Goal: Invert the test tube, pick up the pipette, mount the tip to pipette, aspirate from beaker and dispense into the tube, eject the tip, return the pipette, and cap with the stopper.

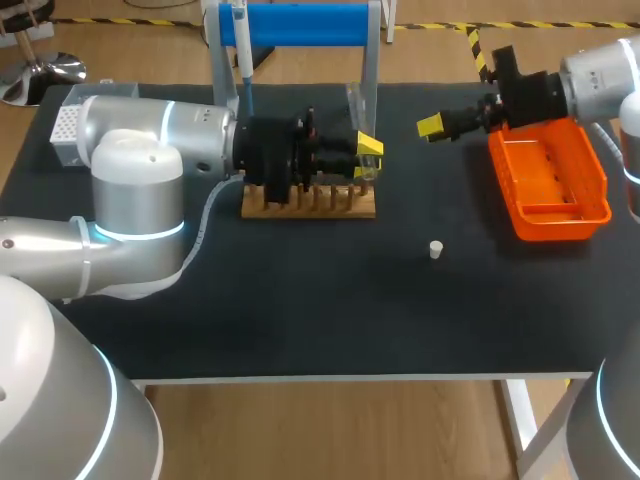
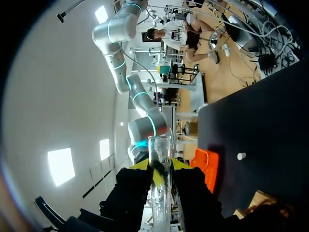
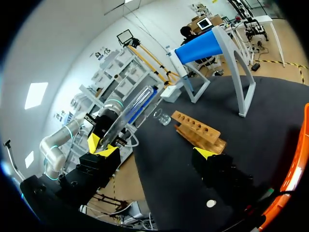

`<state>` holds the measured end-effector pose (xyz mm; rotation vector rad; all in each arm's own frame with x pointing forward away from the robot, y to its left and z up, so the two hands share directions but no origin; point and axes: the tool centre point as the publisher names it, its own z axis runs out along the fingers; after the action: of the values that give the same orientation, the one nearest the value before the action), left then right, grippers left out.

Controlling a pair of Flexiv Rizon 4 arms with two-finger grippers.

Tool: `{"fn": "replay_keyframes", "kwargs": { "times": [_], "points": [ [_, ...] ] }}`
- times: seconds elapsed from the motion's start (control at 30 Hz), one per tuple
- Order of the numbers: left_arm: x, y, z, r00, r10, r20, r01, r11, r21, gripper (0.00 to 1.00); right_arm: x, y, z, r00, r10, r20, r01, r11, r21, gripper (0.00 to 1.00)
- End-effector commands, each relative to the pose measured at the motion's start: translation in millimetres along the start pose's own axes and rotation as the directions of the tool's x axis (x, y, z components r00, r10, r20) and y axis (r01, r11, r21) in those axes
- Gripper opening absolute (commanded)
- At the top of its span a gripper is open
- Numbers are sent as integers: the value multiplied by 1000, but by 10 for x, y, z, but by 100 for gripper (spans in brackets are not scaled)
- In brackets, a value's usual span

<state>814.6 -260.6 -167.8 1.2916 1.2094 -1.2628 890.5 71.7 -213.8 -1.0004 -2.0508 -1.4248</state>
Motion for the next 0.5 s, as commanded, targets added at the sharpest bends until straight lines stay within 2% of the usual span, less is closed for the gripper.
{"fn": "replay_keyframes", "kwargs": {
  "times": [0.03,0.47,0.5],
  "points": [
    [2,-1,0,1000,3,1,-3,1000,-1,0,11,-5,-15,1000,-1,3,1,1000,1,100],
    [2,-1,0,1000,3,1,-3,1000,-1,0,11,-5,-15,1000,-1,3,1,1000,1,100],
    [2,-1,0,1000,3,1,-3,1000,-1,0,-10,-23,16,999,-24,23,24,1000,16,100]
  ]
}}
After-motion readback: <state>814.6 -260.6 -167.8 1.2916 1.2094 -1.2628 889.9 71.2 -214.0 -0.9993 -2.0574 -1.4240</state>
